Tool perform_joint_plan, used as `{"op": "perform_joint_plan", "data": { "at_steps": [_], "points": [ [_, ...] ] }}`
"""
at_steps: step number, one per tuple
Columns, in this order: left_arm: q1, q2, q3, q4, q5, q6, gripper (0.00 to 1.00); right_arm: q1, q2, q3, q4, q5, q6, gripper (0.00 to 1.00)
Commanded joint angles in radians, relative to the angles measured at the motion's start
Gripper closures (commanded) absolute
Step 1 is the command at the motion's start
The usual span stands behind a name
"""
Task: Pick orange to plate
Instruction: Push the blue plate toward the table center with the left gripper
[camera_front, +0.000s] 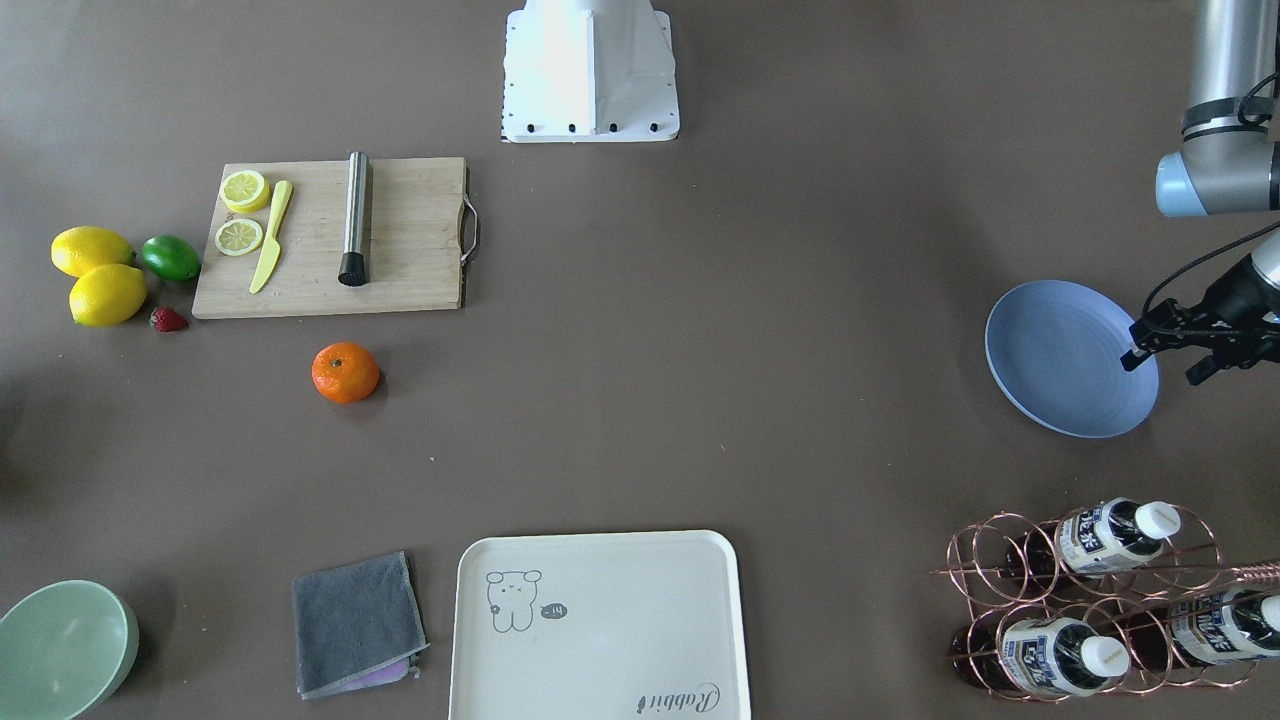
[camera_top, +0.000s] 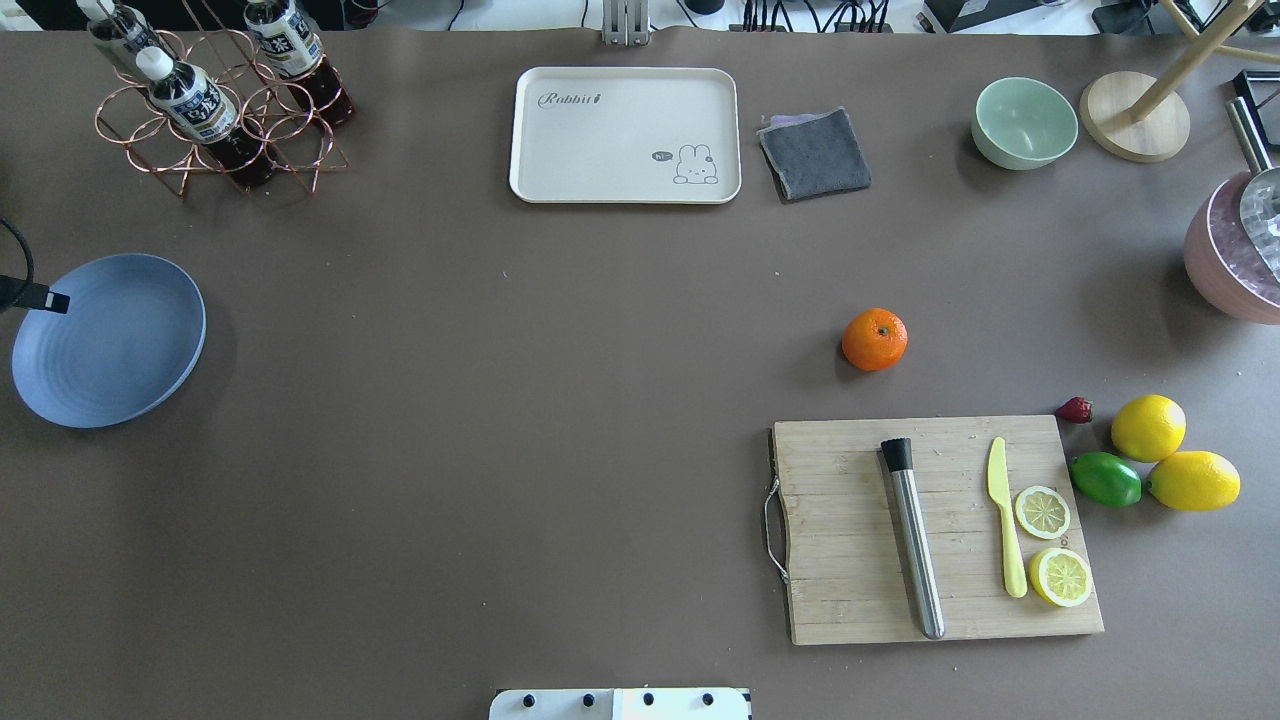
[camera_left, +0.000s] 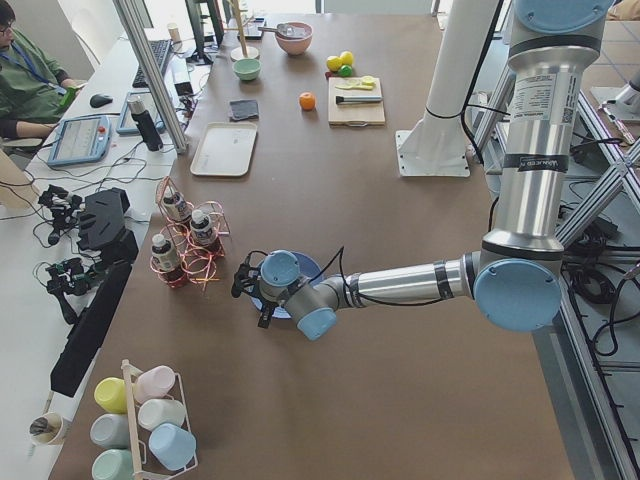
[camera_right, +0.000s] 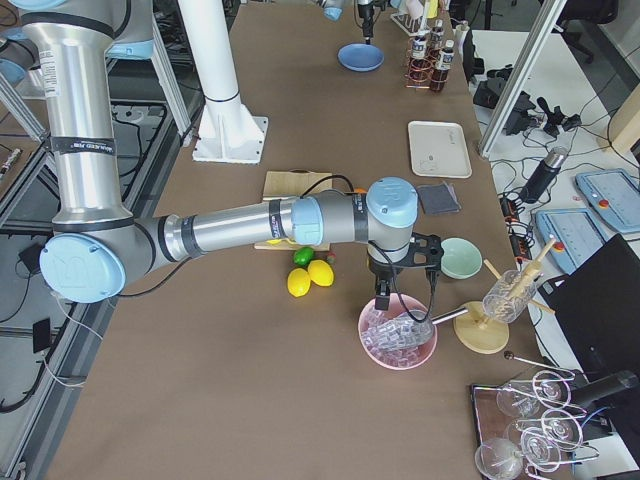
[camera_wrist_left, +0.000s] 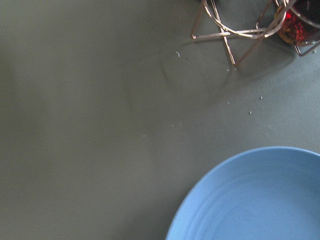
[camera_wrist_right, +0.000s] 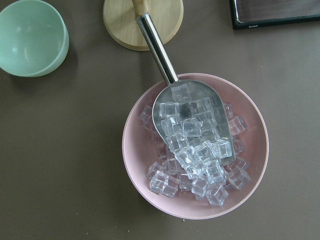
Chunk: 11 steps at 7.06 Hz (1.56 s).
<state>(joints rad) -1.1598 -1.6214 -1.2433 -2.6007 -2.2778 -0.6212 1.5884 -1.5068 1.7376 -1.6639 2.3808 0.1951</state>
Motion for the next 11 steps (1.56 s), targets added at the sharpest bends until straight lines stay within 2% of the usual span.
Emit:
{"op": "perform_joint_plan", "data": {
  "at_steps": [1,2,3,4,6,9,10,11],
  "points": [
    [0.037,0.020,0.010,-0.002,-0.005,-0.005,0.02,-0.005,0.002,0.003,0.006,0.000,0.006,0.00],
    [0.037,0.021,0.008,-0.002,-0.008,-0.008,0.14,-0.005,0.005,0.005,0.006,-0.002,0.007,0.00],
    [0.037,0.026,-0.001,-0.002,-0.011,-0.012,0.90,-0.005,0.007,0.005,0.006,-0.002,0.007,0.00],
    [0.037,0.021,0.005,0.005,-0.018,-0.009,1.00,-0.005,0.007,0.005,0.006,0.000,0.007,0.00],
    [0.028,0.014,0.007,0.019,-0.086,-0.017,1.00,-0.011,0.011,0.005,0.006,0.000,0.007,0.00],
    [-0.081,-0.006,-0.039,0.054,-0.289,-0.078,1.00,-0.027,0.037,-0.006,0.004,0.004,0.015,0.00],
    [-0.110,-0.023,-0.141,0.109,-0.322,-0.201,1.00,-0.034,0.051,-0.004,0.006,0.006,0.038,0.00],
    [-0.104,-0.034,-0.221,0.125,-0.310,-0.338,1.00,-0.056,0.053,-0.006,0.028,0.006,0.070,0.00]
  ]
}}
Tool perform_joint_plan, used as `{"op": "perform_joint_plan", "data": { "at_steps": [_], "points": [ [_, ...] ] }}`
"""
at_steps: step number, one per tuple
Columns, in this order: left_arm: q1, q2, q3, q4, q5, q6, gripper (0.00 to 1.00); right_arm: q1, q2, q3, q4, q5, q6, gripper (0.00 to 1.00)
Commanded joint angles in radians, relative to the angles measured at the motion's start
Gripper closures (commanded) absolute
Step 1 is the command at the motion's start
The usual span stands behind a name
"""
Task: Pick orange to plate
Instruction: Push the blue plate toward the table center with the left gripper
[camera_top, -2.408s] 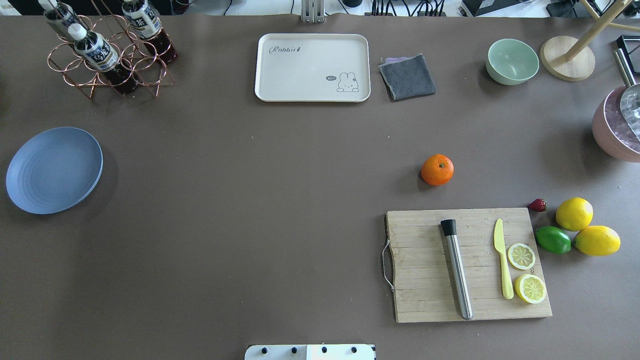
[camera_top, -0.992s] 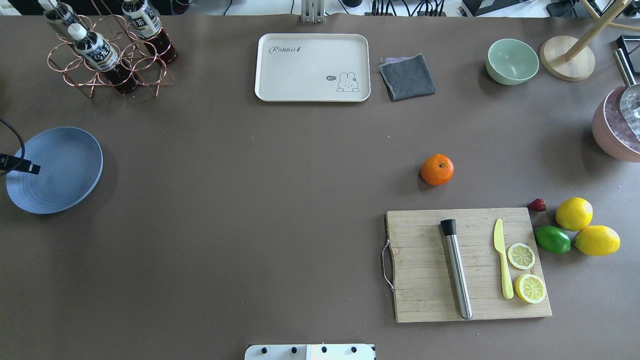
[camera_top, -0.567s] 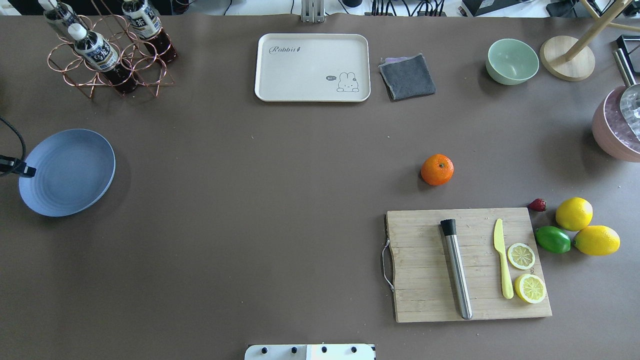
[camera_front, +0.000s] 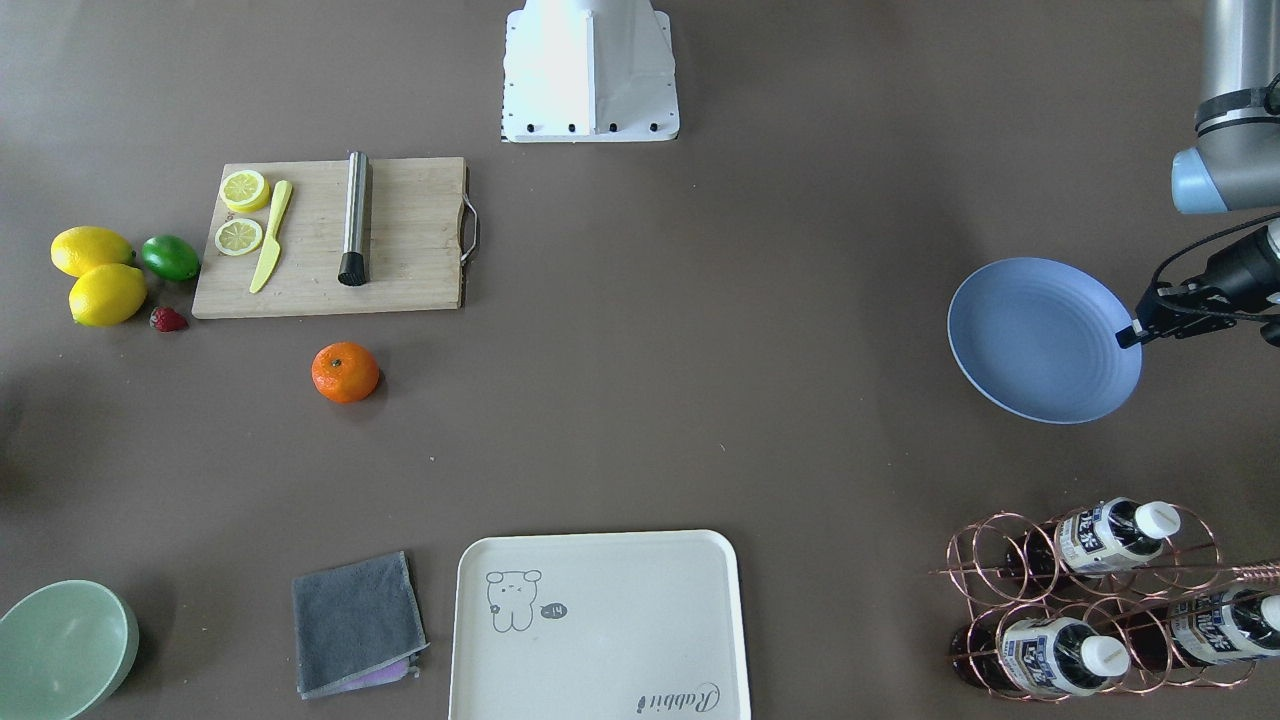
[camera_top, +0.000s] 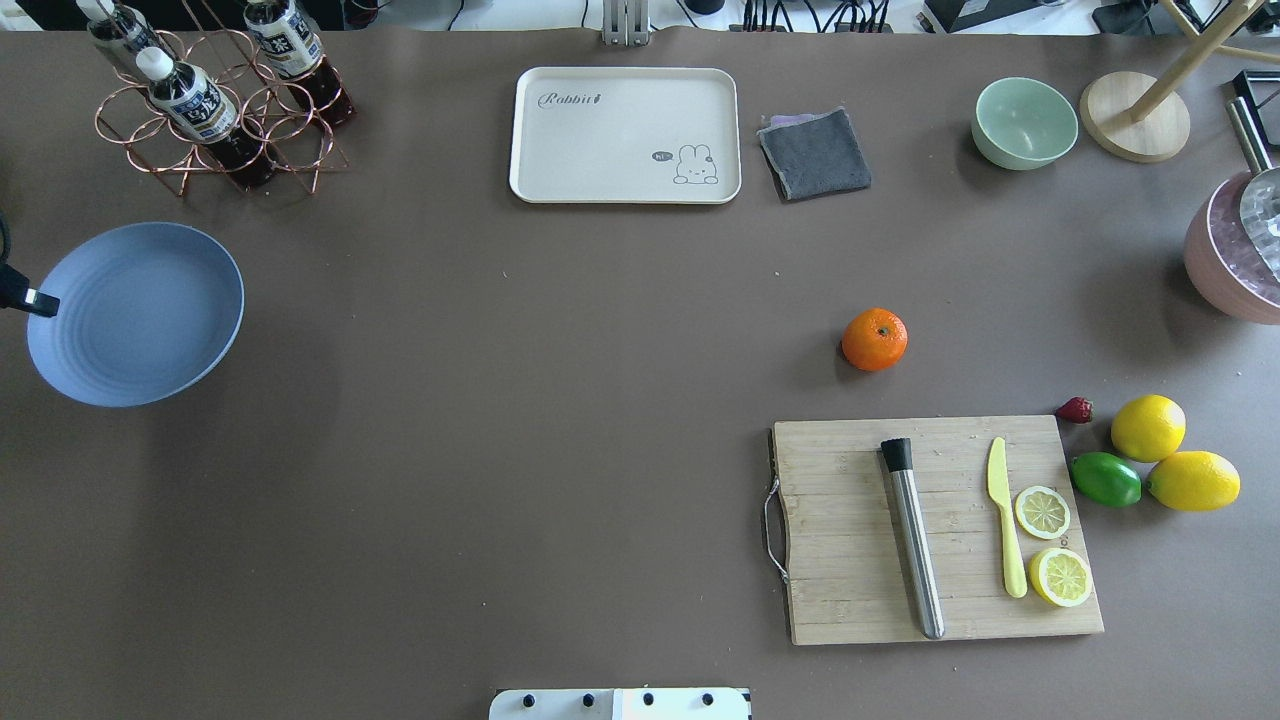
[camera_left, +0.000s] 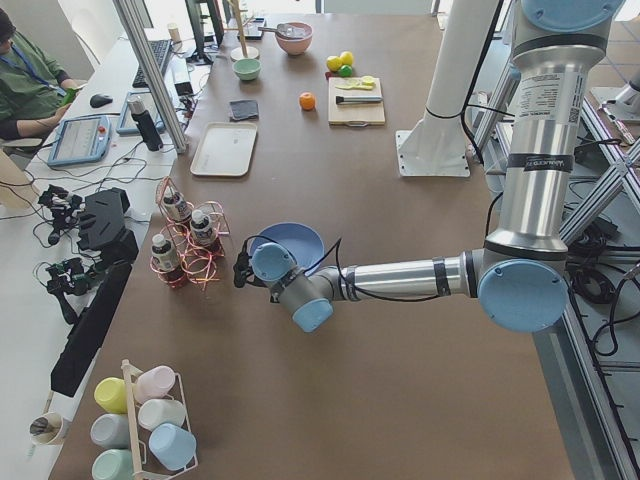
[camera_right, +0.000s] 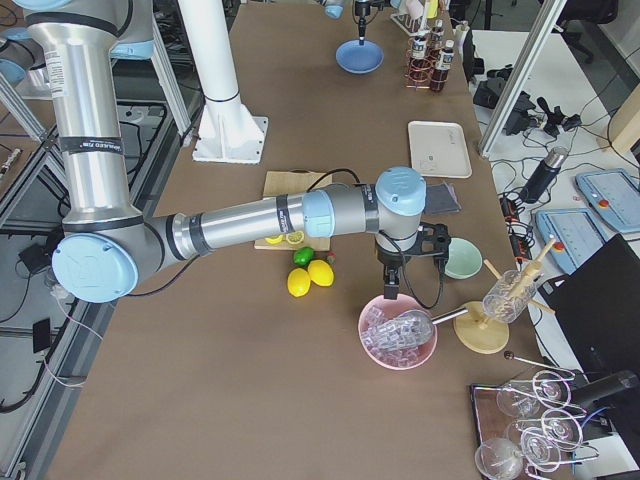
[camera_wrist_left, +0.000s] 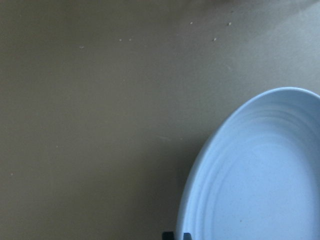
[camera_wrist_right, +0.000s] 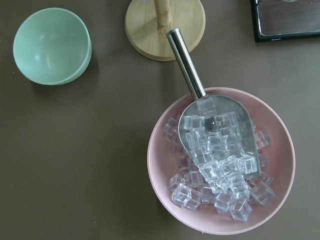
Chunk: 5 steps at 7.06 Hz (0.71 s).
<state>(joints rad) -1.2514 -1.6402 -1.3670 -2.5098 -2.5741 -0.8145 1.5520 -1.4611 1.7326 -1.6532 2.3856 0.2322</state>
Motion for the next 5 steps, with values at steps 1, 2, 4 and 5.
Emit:
{"op": "perform_joint_plan", "data": {
  "at_steps": [1,2,4,5],
  "points": [
    [0.027,-0.032,-0.145,0.032,0.061,-0.217,1.00,-0.055,0.011,-0.001,0.071,0.000,0.100,0.00],
    [0.158,-0.035,-0.226,0.034,0.194,-0.376,1.00,-0.117,0.031,-0.002,0.132,-0.006,0.216,0.00],
    [0.340,-0.093,-0.285,0.037,0.355,-0.568,1.00,-0.225,0.080,0.002,0.237,-0.025,0.452,0.00],
    [0.410,-0.139,-0.287,0.054,0.426,-0.642,1.00,-0.266,0.087,0.008,0.260,-0.051,0.513,0.00]
  ]
}}
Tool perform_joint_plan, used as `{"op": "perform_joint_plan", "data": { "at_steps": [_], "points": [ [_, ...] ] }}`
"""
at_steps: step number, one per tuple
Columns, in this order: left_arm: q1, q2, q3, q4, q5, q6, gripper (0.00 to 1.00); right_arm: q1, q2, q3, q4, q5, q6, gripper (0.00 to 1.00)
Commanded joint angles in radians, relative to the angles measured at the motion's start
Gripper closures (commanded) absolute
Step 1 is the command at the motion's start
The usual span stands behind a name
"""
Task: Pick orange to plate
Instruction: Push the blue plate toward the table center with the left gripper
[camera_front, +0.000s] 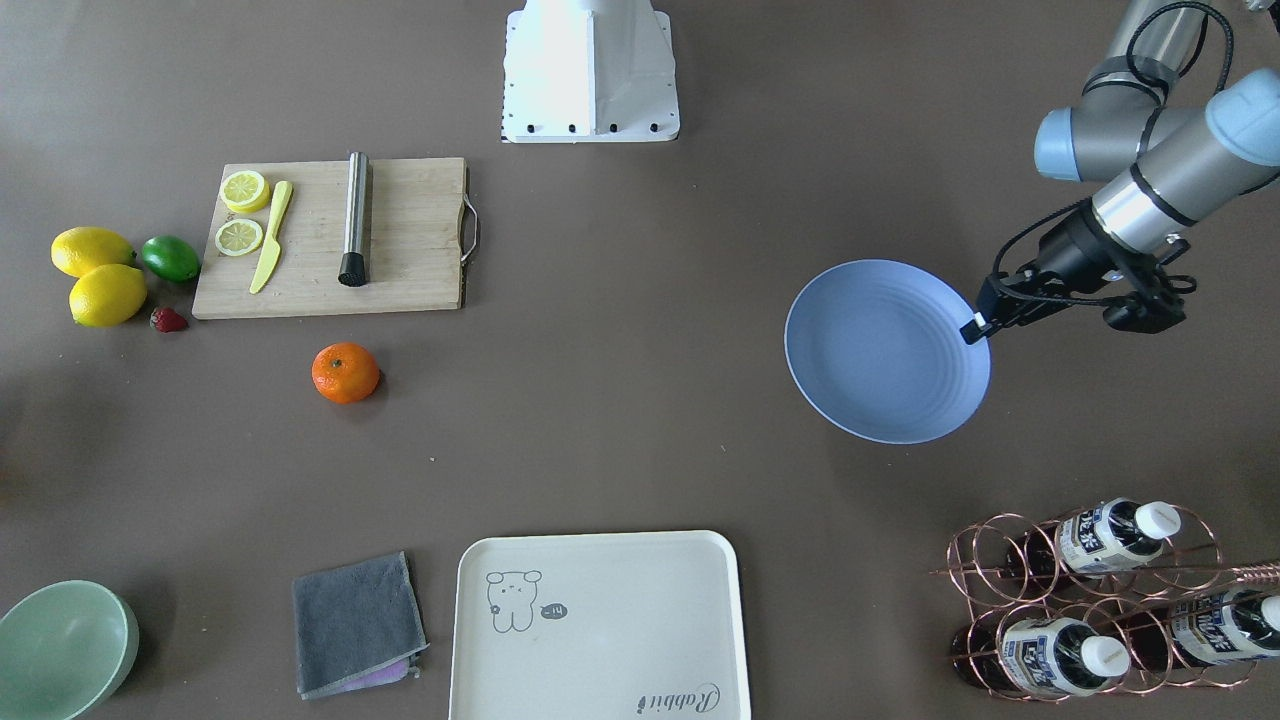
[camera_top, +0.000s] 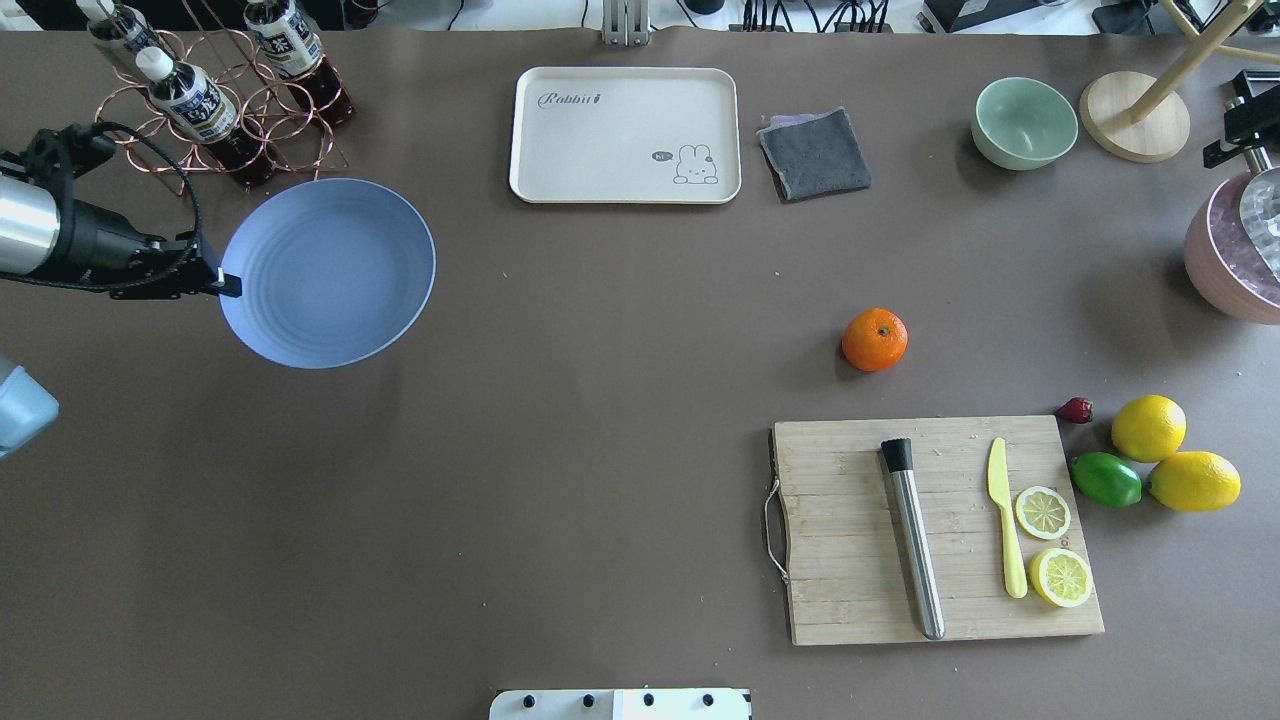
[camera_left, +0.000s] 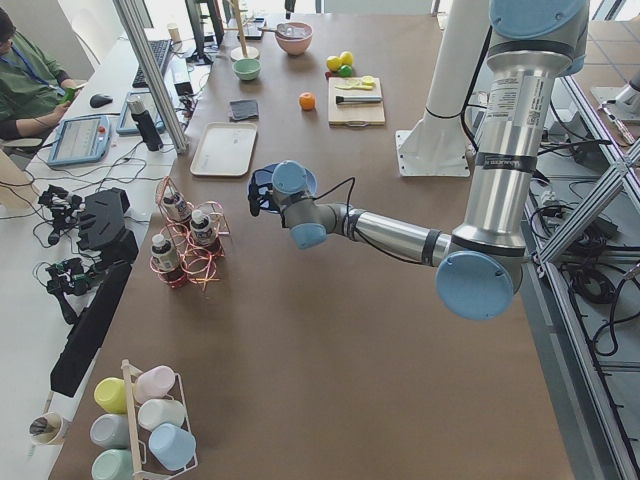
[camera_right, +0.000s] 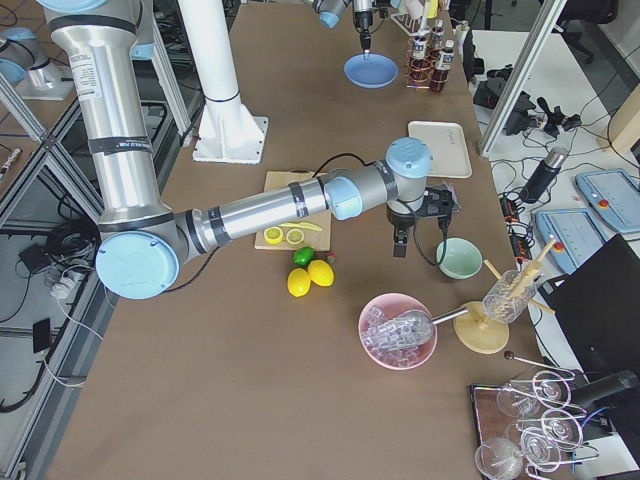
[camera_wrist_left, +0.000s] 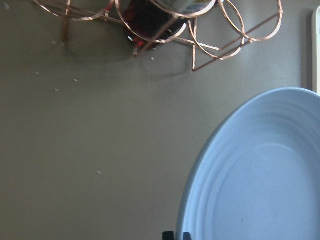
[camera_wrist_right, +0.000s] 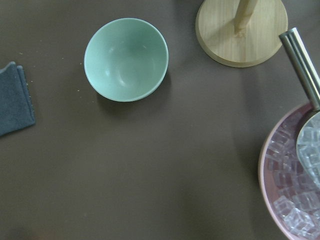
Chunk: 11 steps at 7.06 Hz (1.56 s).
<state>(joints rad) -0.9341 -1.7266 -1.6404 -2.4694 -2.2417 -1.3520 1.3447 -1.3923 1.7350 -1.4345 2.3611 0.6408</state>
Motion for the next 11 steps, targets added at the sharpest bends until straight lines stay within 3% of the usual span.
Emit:
{"op": "perform_joint_plan", "data": {
  "at_steps": [1,3,4,6,8,9,10,11],
  "points": [
    [0.160,-0.120,-0.015,0.077,0.173,-0.143,1.00,-0.099,0.035,0.006,0.067,-0.035,0.124,0.00],
    [0.291,-0.287,-0.015,0.288,0.331,-0.200,1.00,-0.198,0.100,0.006,0.068,-0.095,0.224,0.00],
    [0.357,-0.342,-0.012,0.337,0.387,-0.234,1.00,-0.243,0.125,0.005,0.068,-0.144,0.268,0.00],
    [0.495,-0.375,0.005,0.339,0.523,-0.279,1.00,-0.280,0.136,0.006,0.068,-0.167,0.281,0.00],
    [0.508,-0.376,0.014,0.340,0.553,-0.280,1.00,-0.311,0.159,0.008,0.068,-0.169,0.330,0.00],
    [0.499,-0.380,0.027,0.340,0.557,-0.280,0.57,-0.321,0.164,0.009,0.068,-0.169,0.330,0.00],
    [0.454,-0.378,0.027,0.340,0.547,-0.270,0.03,-0.347,0.171,0.011,0.068,-0.189,0.330,0.00],
    [0.393,-0.378,0.028,0.339,0.501,-0.248,0.02,-0.392,0.174,0.011,0.068,-0.239,0.332,0.00]
  ]
}}
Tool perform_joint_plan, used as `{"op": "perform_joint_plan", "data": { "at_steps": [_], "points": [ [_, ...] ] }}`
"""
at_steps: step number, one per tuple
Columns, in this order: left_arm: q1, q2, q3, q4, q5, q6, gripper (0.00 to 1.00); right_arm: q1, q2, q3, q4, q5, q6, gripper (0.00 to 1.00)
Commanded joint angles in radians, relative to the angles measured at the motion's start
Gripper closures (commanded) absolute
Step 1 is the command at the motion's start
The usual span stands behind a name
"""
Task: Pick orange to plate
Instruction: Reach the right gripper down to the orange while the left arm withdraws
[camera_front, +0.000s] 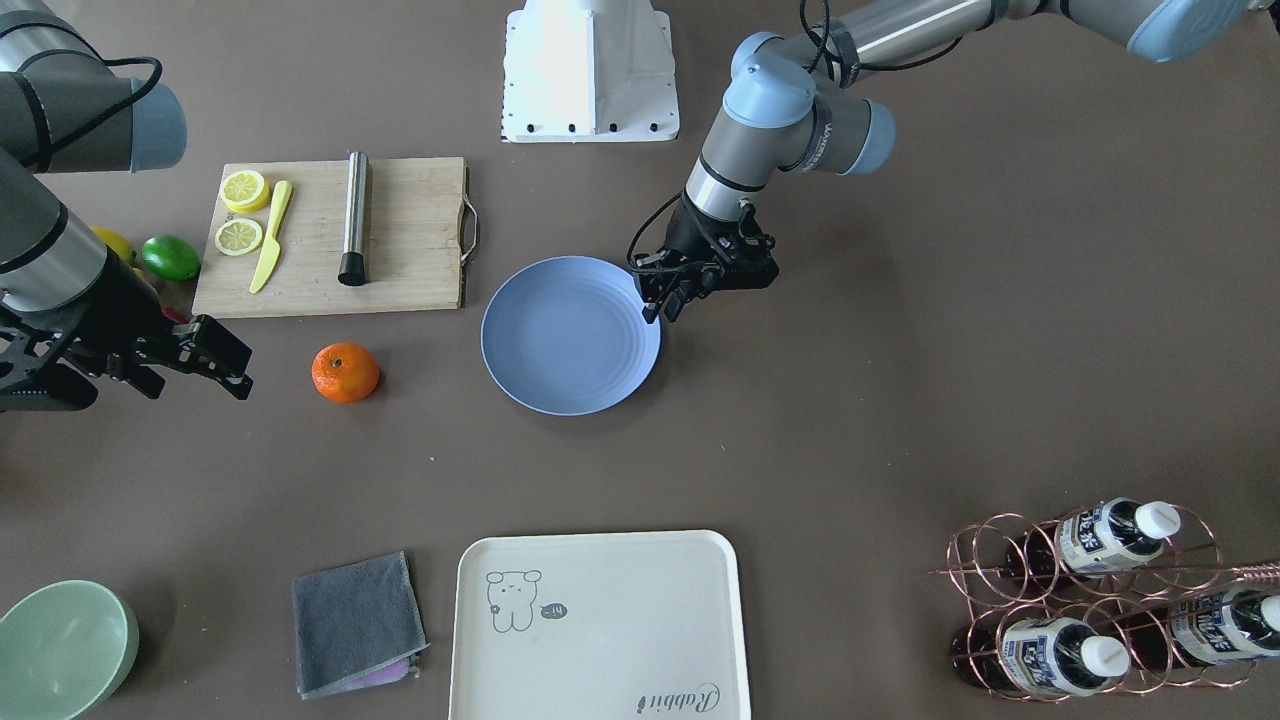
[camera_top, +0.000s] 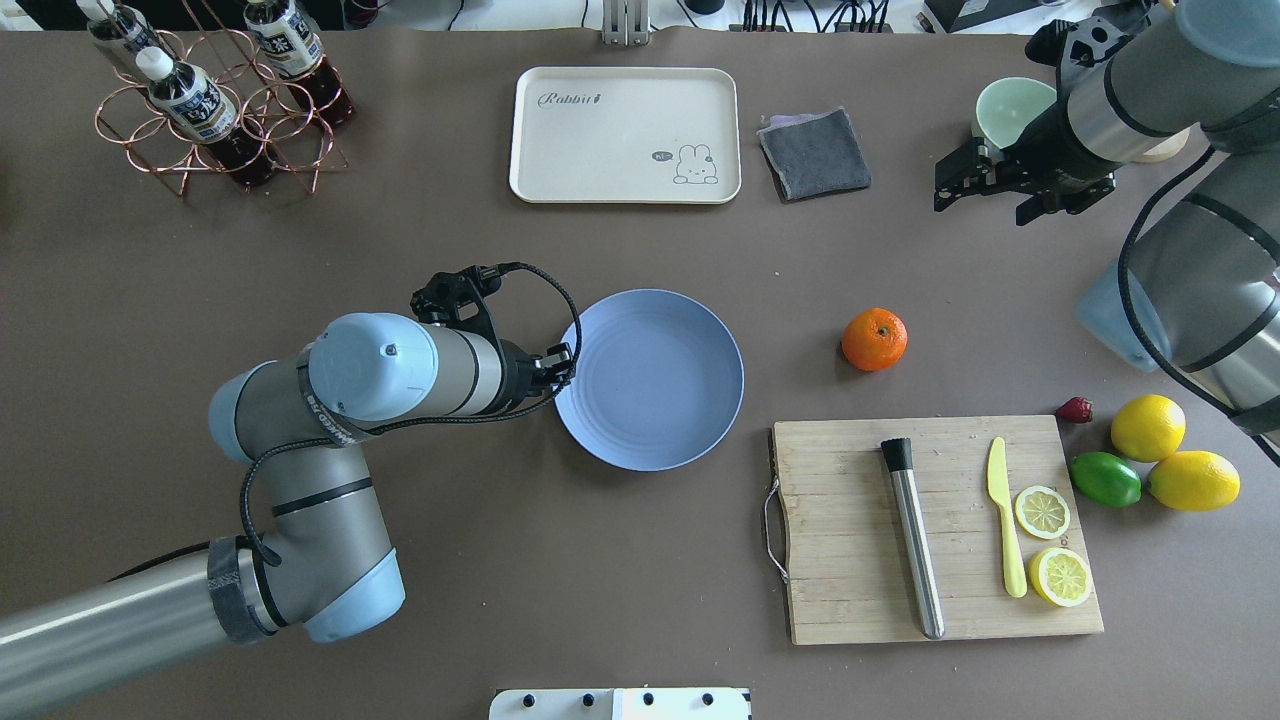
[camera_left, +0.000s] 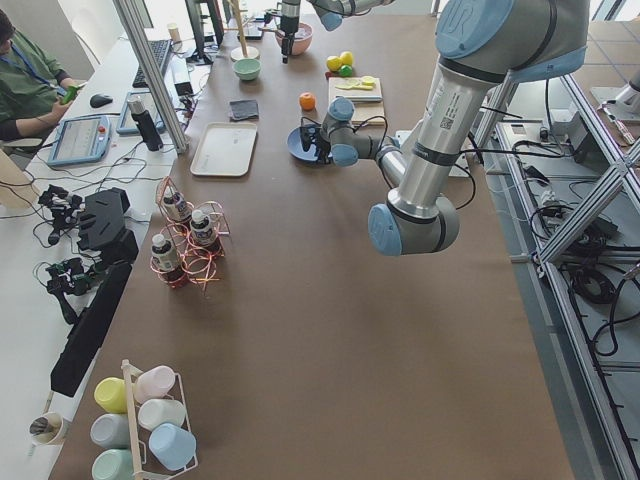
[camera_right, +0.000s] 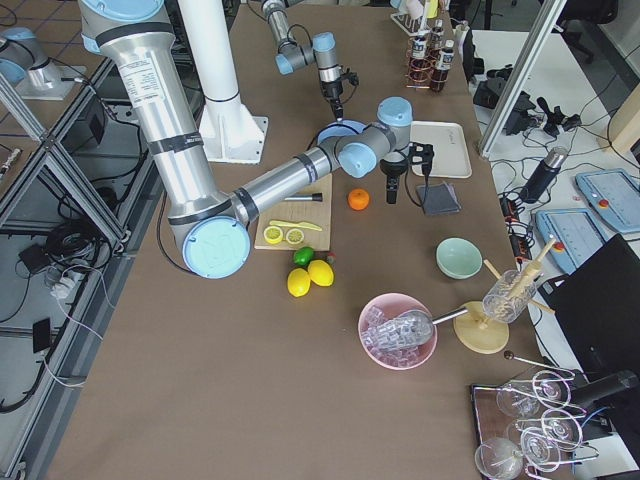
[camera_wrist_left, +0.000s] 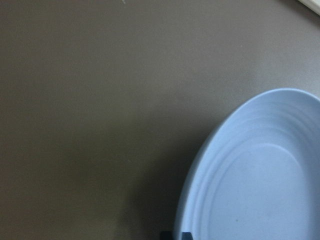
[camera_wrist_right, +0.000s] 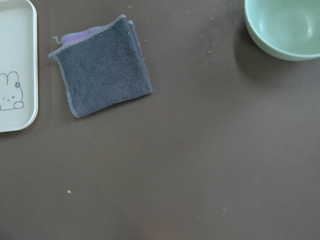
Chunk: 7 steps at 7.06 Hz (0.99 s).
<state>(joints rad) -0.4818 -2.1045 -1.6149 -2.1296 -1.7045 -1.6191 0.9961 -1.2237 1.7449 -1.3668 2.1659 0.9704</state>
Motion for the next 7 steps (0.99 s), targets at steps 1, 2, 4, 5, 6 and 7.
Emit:
{"op": "perform_joint_plan", "data": {
  "at_steps": [1,2,4,5,6,7],
  "points": [
    [-0.114,0.003,-0.002,0.000,-0.120,0.051,0.02,-0.084,0.007,0.001,0.000,-0.076,0.002,0.00],
    [-0.156,0.003,-0.002,0.000,-0.157,0.062,0.02,-0.144,0.007,-0.001,0.000,-0.122,0.020,0.00],
    [-0.227,0.039,-0.014,0.000,-0.187,0.209,0.02,-0.233,0.012,-0.024,-0.002,-0.193,0.045,0.00],
    [-0.245,0.058,-0.013,0.000,-0.187,0.314,0.02,-0.253,0.012,-0.050,0.000,-0.199,0.048,0.00],
    [-0.257,0.066,-0.014,0.002,-0.188,0.347,0.02,-0.275,0.035,-0.088,0.000,-0.236,0.048,0.00],
    [-0.258,0.066,-0.014,0.000,-0.188,0.347,0.02,-0.292,0.055,-0.131,0.000,-0.268,0.051,0.00]
  ]
}}
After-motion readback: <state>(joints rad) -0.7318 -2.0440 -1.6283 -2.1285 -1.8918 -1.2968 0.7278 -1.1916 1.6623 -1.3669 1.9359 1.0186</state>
